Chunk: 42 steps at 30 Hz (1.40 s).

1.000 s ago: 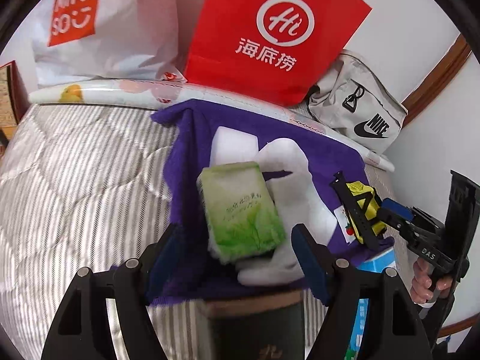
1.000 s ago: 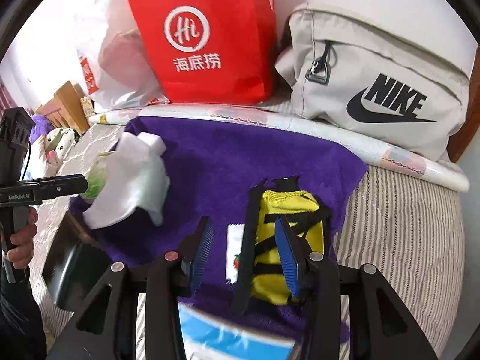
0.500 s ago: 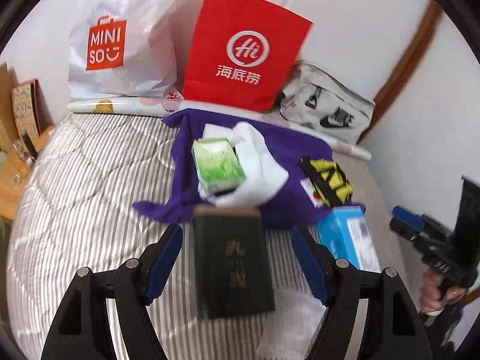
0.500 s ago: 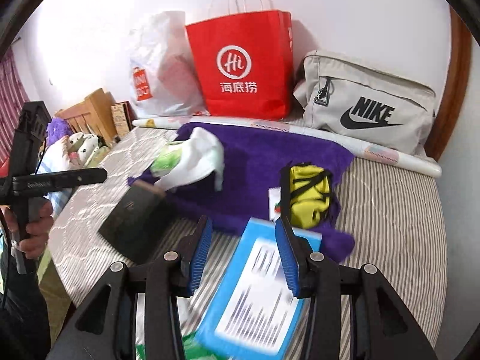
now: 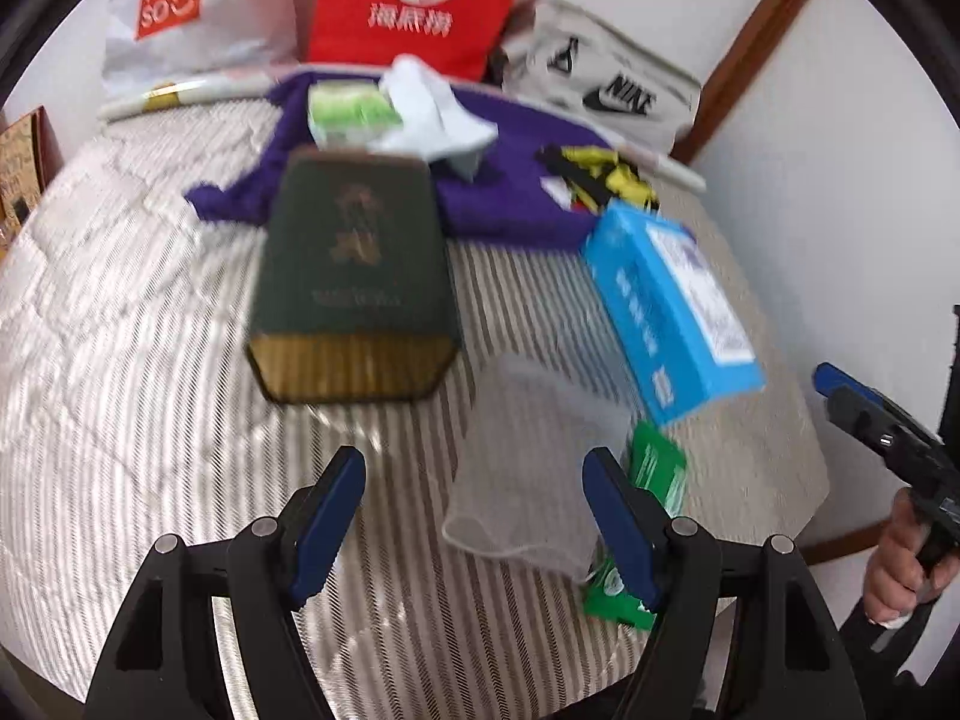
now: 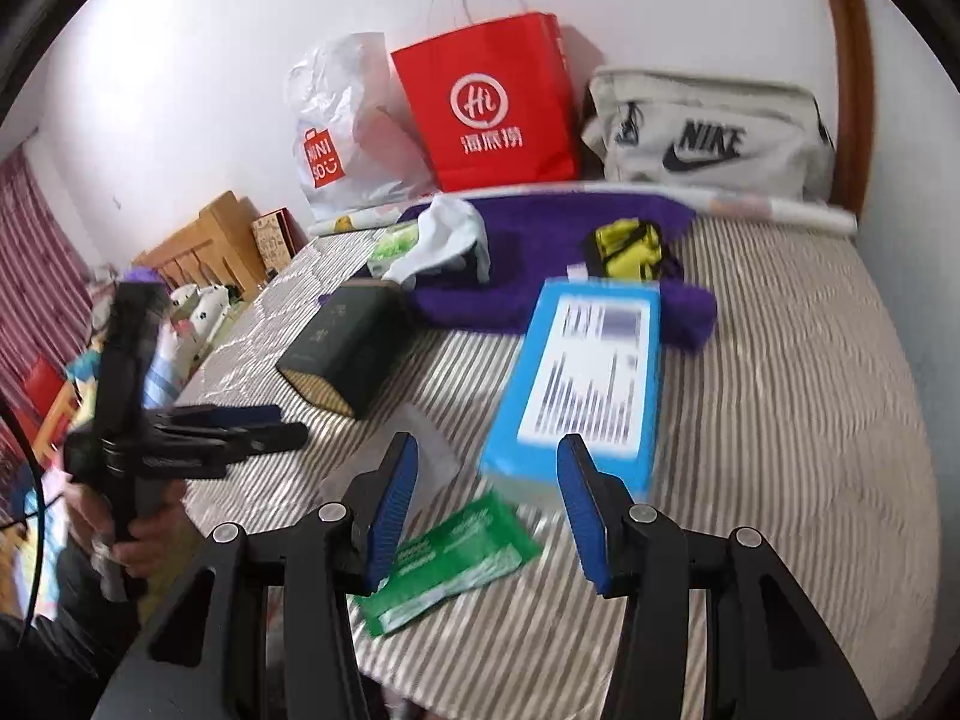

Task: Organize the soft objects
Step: 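Close the left tool on the white mesh bag while the right tool moves toward the green packet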

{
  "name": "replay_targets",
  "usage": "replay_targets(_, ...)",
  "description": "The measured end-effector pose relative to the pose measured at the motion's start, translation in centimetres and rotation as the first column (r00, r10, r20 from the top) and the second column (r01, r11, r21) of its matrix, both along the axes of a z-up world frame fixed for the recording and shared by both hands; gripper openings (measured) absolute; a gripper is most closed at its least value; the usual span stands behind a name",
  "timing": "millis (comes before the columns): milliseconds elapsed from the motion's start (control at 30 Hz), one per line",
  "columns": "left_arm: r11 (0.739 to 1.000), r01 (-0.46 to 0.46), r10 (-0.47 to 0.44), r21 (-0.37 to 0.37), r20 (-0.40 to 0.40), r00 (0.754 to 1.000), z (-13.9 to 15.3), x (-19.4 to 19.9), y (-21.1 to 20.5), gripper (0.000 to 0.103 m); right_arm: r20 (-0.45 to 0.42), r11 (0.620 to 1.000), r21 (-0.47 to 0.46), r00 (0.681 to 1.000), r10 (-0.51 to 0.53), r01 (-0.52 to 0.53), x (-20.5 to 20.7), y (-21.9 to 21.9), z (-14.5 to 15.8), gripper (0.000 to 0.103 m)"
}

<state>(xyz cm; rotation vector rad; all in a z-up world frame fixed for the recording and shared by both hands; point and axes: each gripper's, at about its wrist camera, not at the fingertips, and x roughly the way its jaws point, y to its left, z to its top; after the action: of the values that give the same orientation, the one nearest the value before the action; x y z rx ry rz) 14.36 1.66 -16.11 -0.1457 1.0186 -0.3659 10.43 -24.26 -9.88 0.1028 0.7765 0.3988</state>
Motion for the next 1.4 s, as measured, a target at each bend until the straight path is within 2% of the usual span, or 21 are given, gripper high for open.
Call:
replay_targets(100, 0.999, 0.021, -0.021, 0.024, -0.006, 1.000, -1.2, -0.2, -0.9, 0.073, -0.015, 1.000, 0.019, 1.000, 0.004, -0.003, -1.1, 0.0, -0.9, 0.048)
replay_targets(300, 0.998, 0.067, -0.066, 0.013, -0.035, 0.997, -3.1, 0.5, -2.2, 0.073, -0.042, 1.000, 0.021, 0.999, 0.002, -0.001, -2.1, -0.4, -2.6, 0.048)
replay_targets(367, 0.997, 0.071, -0.071, 0.013, -0.014, 0.997, -3.1, 0.6, -2.4, 0.074, -0.052, 1.000, 0.030, 0.999, -0.001, 0.002, -2.1, -0.8, -3.2, 0.048)
replay_targets(400, 0.997, 0.079, -0.079, 0.015, -0.020, 0.997, -3.2, 0.7, -2.7, 0.075, -0.059, 0.999, 0.036, 0.998, 0.003, -0.001, -2.1, -0.9, -3.5, 0.048)
replay_targets(467, 0.996, 0.092, -0.092, 0.001, -0.019, 0.996, -3.1, 1.0, -3.0, 0.086, -0.063, 0.999, 0.040, 0.998, 0.020, -0.018, -2.2, -1.0, -3.9, 0.048)
replay_targets(533, 0.996, 0.091, -0.091, -0.003, -0.016, 0.996, -3.2, 0.9, -3.3, 0.090, -0.060, 0.999, 0.029, 0.998, 0.033, -0.031, -2.2, -0.8, -4.4, 0.048)
replay_targets(767, 0.984, 0.126, -0.129, 0.128, 0.014, 0.992, -3.5, 0.4, -5.7, 0.100, -0.106, 0.998, 0.047, 0.993, 0.056, -0.052, -1.5, -0.5, -6.2, 0.048)
replay_targets(933, 0.973, 0.132, -0.137, 0.188, 0.014, 0.990, -3.6, 0.5, -6.6, 0.102, -0.140, 0.997, 0.040, 0.988, 0.070, -0.065, -1.3, -0.2, -7.4, 0.048)
replay_targets(1133, 0.933, 0.150, -0.171, 0.326, 0.037, 0.985, -4.3, 0.1, -8.4, 0.103, -0.155, 0.997, 0.040, 0.985, 0.071, -0.066, -1.6, -0.3, -7.9, 0.049)
replay_targets(1400, 0.934, 0.150, -0.169, 0.325, 0.029, 0.985, -4.2, 0.6, -8.6, 0.103, -0.169, 0.998, 0.036, 0.983, 0.065, -0.060, -2.2, -0.6, -8.0, 0.049)
